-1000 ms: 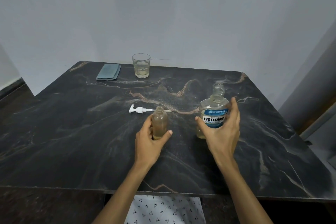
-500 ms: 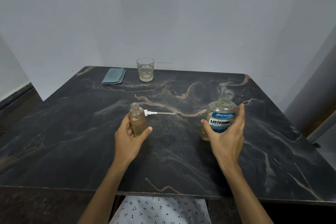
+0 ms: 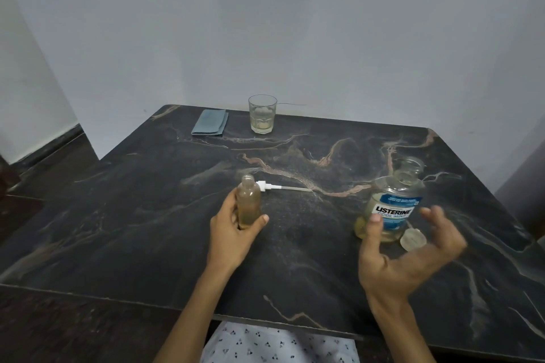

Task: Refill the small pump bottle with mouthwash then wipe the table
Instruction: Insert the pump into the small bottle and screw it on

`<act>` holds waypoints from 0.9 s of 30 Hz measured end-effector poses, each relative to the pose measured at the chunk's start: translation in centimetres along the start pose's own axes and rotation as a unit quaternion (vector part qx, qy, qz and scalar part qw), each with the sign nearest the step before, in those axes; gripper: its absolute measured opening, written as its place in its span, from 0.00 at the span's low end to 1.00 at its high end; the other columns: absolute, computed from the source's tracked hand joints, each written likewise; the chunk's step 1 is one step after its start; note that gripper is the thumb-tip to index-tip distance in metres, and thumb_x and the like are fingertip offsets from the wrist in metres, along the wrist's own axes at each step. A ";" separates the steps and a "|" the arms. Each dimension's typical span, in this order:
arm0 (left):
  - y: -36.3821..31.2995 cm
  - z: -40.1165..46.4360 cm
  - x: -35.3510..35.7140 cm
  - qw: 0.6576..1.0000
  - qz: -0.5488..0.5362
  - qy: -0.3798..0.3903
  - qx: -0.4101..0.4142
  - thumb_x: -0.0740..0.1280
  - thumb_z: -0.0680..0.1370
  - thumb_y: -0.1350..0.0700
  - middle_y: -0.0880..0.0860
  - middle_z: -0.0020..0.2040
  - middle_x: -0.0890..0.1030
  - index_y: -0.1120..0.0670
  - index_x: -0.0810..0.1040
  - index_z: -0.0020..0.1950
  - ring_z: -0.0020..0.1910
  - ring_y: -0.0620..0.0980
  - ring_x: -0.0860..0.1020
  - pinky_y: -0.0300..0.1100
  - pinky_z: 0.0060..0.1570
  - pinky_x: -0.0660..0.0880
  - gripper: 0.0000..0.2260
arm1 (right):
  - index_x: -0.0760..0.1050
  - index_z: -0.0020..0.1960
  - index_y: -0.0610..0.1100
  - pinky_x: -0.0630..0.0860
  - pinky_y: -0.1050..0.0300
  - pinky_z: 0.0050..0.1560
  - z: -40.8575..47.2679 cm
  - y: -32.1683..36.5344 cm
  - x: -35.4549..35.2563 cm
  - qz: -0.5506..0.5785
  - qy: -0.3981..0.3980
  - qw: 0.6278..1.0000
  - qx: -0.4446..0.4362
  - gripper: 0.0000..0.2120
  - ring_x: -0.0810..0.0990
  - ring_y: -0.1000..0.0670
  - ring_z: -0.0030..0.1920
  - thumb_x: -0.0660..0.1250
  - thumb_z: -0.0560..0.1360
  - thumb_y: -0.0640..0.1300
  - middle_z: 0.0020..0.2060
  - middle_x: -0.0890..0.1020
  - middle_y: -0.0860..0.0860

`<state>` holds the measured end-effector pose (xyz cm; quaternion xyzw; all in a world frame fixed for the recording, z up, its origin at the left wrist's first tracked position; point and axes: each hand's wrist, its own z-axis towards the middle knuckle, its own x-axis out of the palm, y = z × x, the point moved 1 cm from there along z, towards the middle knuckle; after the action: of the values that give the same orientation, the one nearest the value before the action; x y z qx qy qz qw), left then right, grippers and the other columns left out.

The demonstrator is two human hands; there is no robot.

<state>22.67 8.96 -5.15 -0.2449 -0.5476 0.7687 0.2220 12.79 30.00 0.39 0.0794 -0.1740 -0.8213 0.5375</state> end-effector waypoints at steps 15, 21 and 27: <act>-0.8 -3.6 -2.5 0.904 0.424 0.055 -0.021 0.51 0.70 0.26 0.52 0.78 0.53 0.43 0.17 0.64 0.77 0.51 0.47 0.50 0.73 0.38 0.46 | 0.70 0.65 0.47 0.62 0.55 0.66 -1.7 1.8 13.5 -0.034 0.571 0.820 -0.019 0.19 0.74 0.50 0.61 0.67 0.74 0.43 0.58 0.78 0.52; -1.2 -3.6 -2.8 0.879 0.475 0.042 0.007 0.49 0.74 0.29 0.55 0.77 0.59 0.48 0.17 0.65 0.77 0.51 0.50 0.50 0.72 0.37 0.44 | 0.66 0.70 0.51 0.53 0.47 0.72 -2.5 2.2 17.1 -0.061 0.666 0.742 -0.041 0.20 0.71 0.49 0.65 0.61 0.78 0.46 0.63 0.76 0.50; -2.4 -3.2 -3.2 0.842 0.538 0.048 0.000 0.52 0.77 0.34 0.54 0.71 0.70 0.52 0.22 0.70 0.75 0.50 0.58 0.50 0.74 0.41 0.43 | 0.77 0.55 0.50 0.64 0.50 0.60 -2.5 2.8 17.7 -0.046 0.657 0.752 -0.032 0.11 0.77 0.47 0.56 0.62 0.76 0.41 0.52 0.81 0.51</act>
<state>27.33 10.15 -3.33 -0.5375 -0.3185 0.7547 -0.2002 8.72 12.40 0.07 0.5897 0.2526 -0.5956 0.4834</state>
